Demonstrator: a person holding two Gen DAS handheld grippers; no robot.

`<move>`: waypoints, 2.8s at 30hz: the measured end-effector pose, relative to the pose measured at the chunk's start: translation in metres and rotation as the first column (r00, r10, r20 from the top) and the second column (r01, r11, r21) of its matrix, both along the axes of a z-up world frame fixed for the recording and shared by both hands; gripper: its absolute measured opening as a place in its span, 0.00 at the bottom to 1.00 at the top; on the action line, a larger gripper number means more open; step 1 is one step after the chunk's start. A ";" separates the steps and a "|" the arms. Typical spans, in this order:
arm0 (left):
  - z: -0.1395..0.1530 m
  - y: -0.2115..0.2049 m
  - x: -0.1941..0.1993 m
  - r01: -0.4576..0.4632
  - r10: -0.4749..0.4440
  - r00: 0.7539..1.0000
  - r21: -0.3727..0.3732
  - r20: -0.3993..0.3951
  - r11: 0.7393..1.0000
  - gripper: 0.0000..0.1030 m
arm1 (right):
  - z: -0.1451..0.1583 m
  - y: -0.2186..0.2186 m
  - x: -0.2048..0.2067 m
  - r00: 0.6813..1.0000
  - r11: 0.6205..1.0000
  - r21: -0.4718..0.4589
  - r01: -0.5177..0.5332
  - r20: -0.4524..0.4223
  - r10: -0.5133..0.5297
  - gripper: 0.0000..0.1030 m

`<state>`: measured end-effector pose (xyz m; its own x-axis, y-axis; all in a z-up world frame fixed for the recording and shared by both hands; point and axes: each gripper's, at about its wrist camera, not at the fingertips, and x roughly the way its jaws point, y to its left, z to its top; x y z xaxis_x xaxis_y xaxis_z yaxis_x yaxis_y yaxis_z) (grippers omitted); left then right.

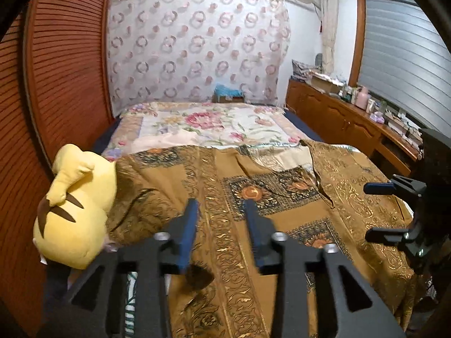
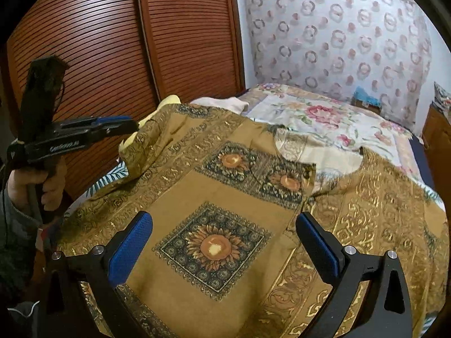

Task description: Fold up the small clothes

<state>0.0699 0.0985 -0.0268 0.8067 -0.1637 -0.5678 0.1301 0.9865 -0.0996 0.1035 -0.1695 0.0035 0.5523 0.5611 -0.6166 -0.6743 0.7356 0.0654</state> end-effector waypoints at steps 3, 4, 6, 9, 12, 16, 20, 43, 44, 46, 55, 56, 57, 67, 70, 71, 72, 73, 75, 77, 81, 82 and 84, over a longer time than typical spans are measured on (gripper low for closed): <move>0.005 0.007 -0.013 -0.013 0.013 1.000 -0.014 0.022 1.000 0.63 | 0.006 0.005 0.000 1.000 1.000 -0.003 -0.023 0.019 0.023 0.92; 0.006 0.013 -0.019 -0.022 0.023 0.999 -0.021 0.037 1.000 0.69 | 0.008 0.010 0.000 0.999 0.999 -0.008 -0.039 0.024 0.039 0.91; 0.008 0.021 -0.027 -0.036 0.038 0.998 -0.029 0.060 0.999 0.78 | 0.012 0.018 0.007 0.997 0.998 -0.021 -0.063 0.035 0.064 0.88; 0.006 0.037 -0.037 -0.069 0.071 0.996 -0.031 0.061 0.997 0.79 | 0.015 0.042 0.013 0.992 0.993 -0.042 -0.111 0.050 0.113 0.82; 0.001 0.054 -0.047 -0.119 0.120 0.991 -0.021 0.064 0.993 0.79 | 0.015 0.067 0.023 0.985 0.986 -0.056 -0.160 0.061 0.163 0.75; -0.008 0.077 -0.060 -0.179 0.181 0.982 -0.022 0.060 0.984 0.79 | 0.009 0.108 0.042 0.973 0.973 -0.062 -0.221 0.053 0.224 0.67; -0.016 0.091 -0.069 -0.213 0.214 0.975 -0.022 0.051 0.977 0.79 | 0.001 0.150 0.056 0.958 0.957 -0.089 -0.277 0.047 0.281 0.63; -0.040 0.082 -0.068 -0.191 0.191 0.981 0.002 0.009 0.981 0.79 | -0.053 0.190 0.119 0.996 0.987 -0.130 -0.089 0.011 0.091 0.06; -0.039 0.080 -0.067 -0.188 0.188 0.982 0.005 0.009 0.982 0.79 | -0.056 0.186 0.119 0.997 0.988 -0.134 -0.080 0.003 0.081 0.10; -0.038 0.076 -0.066 -0.183 0.183 0.983 0.009 0.010 0.983 0.79 | -0.063 0.182 0.123 0.998 0.986 -0.160 -0.055 -0.002 0.055 0.24; -0.038 0.067 -0.063 -0.165 0.165 0.986 0.011 0.004 0.986 0.79 | -0.059 0.188 0.107 0.993 0.986 -0.133 -0.105 0.033 0.110 0.49; -0.038 0.067 -0.062 -0.164 0.164 0.986 0.011 0.003 0.986 0.79 | -0.061 0.192 0.107 0.992 0.984 -0.138 -0.114 0.036 0.120 0.49; -0.037 0.067 -0.062 -0.163 0.163 0.987 0.011 0.001 0.987 0.79 | -0.064 0.197 0.108 0.991 0.982 -0.141 -0.123 0.038 0.130 0.49; -0.040 0.057 -0.055 -0.138 0.139 0.990 0.014 -0.011 0.990 0.79 | -0.070 0.197 0.136 0.994 0.977 -0.196 -0.082 0.052 0.094 0.07; -0.041 0.053 -0.053 -0.130 0.130 0.991 0.014 -0.012 0.991 0.79 | -0.061 0.168 0.138 0.998 0.984 -0.179 -0.013 0.061 0.024 0.07; -0.041 0.051 -0.053 -0.125 0.125 0.992 0.012 -0.011 0.992 0.79 | -0.059 0.156 0.138 0.998 0.986 -0.168 0.006 0.055 0.003 0.07; -0.041 0.049 -0.051 -0.120 0.120 0.993 0.013 -0.010 0.993 0.79 | -0.056 0.148 0.136 0.999 0.986 -0.164 0.021 0.052 -0.013 0.07; -0.040 0.046 -0.050 -0.117 0.118 0.993 0.014 -0.010 0.993 0.79 | -0.054 0.134 0.135 0.999 0.987 -0.154 0.034 0.044 -0.028 0.07; -0.040 0.042 -0.046 -0.109 0.109 0.994 0.012 -0.010 0.994 0.79 | -0.050 0.115 0.131 0.997 0.986 -0.158 0.062 0.046 -0.055 0.23; -0.038 0.036 -0.043 -0.101 0.101 0.995 0.012 -0.011 0.995 0.79 | -0.046 0.102 0.125 0.997 0.984 -0.160 0.075 0.047 -0.069 0.37; -0.033 0.023 -0.037 -0.076 0.076 0.997 0.014 -0.002 0.997 0.79 | -0.033 0.075 0.108 0.996 0.987 -0.134 0.085 0.048 -0.080 0.47; -0.032 0.017 -0.035 -0.068 0.068 0.998 0.017 -0.002 0.998 0.79 | -0.030 0.065 0.102 0.995 0.988 -0.125 0.091 0.053 -0.085 0.50; -0.030 0.010 -0.032 -0.055 0.055 0.998 0.020 0.000 0.998 0.79 | -0.021 0.053 0.088 0.994 0.991 -0.100 0.094 0.059 -0.089 0.51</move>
<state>0.0382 0.1084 -0.0570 0.8141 -0.1077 -0.5707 0.0752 0.9939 -0.0802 0.1912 -0.1167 -0.0177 0.6326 0.4421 -0.6358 -0.6042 0.7954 -0.0480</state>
